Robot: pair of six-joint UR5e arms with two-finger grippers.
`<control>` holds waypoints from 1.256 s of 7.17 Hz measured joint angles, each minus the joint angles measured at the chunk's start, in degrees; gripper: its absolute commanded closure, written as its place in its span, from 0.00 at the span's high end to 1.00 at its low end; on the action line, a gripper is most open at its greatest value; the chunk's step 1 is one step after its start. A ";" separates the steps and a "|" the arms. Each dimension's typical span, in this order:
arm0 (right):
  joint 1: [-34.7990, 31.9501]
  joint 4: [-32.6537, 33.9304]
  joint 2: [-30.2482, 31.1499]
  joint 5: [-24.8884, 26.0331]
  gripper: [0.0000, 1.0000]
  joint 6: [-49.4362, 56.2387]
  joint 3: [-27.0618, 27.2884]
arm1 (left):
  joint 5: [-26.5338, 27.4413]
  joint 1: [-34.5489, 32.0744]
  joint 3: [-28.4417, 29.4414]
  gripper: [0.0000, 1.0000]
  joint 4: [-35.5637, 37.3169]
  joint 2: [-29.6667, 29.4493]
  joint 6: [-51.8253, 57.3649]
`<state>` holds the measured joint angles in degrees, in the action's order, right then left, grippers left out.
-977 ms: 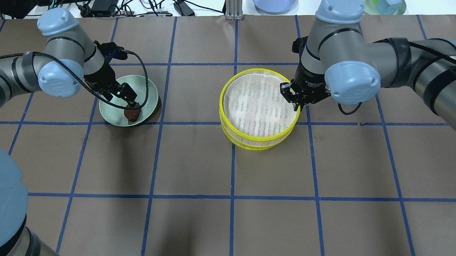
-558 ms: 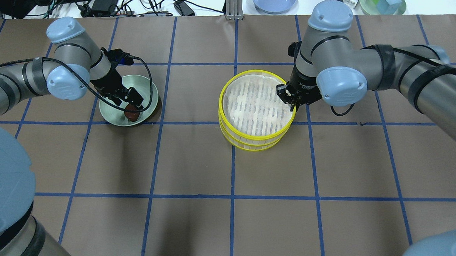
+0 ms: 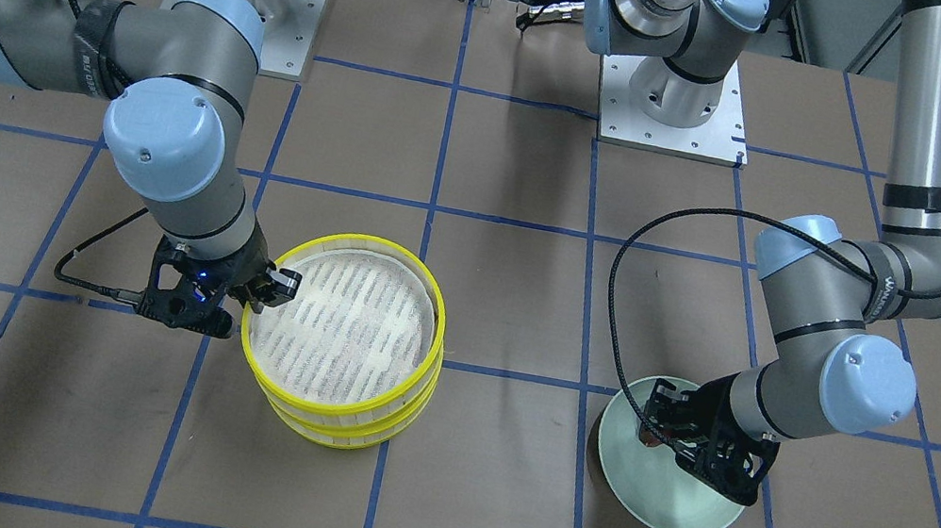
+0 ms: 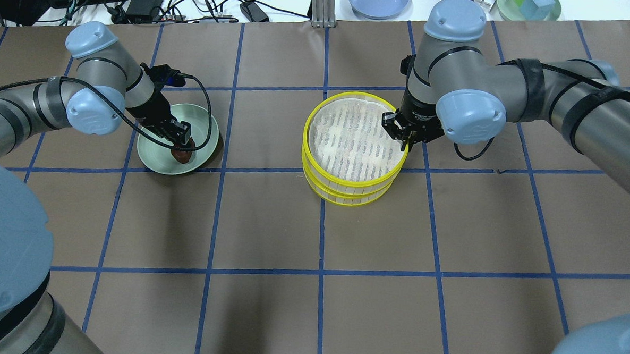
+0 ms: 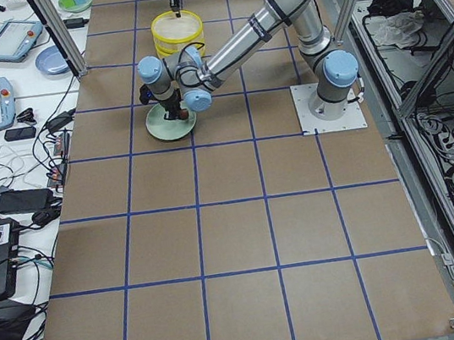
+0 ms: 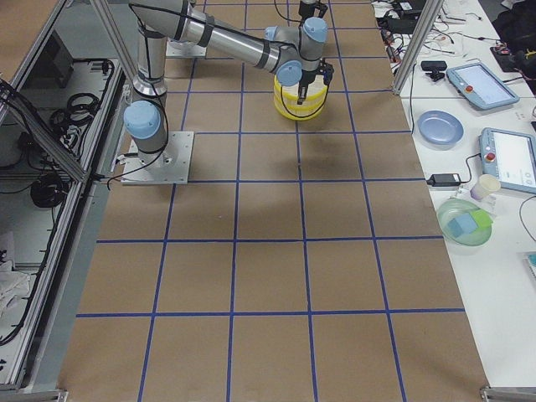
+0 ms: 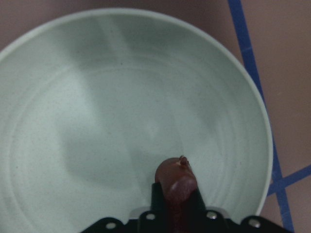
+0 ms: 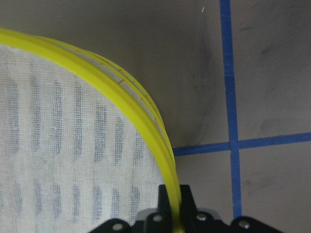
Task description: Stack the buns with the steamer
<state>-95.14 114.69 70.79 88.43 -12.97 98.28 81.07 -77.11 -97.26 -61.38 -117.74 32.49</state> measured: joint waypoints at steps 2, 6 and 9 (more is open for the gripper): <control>-0.63 -1.05 -0.01 0.82 0.00 -2.07 -0.63 | -0.08 -0.23 3.40 0.00 -0.18 1.56 -4.37; -1.99 -3.50 0.18 1.04 0.00 -3.40 -2.38 | -3.01 -3.94 5.62 0.00 -0.58 7.29 -22.67; -2.06 -3.94 -0.29 1.12 0.00 -3.41 -2.53 | -3.77 -9.26 6.23 0.00 -0.14 9.45 -33.68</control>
<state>-97.21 110.75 70.49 89.55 -16.37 95.75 77.30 -86.37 -91.03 -61.52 -108.29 -1.19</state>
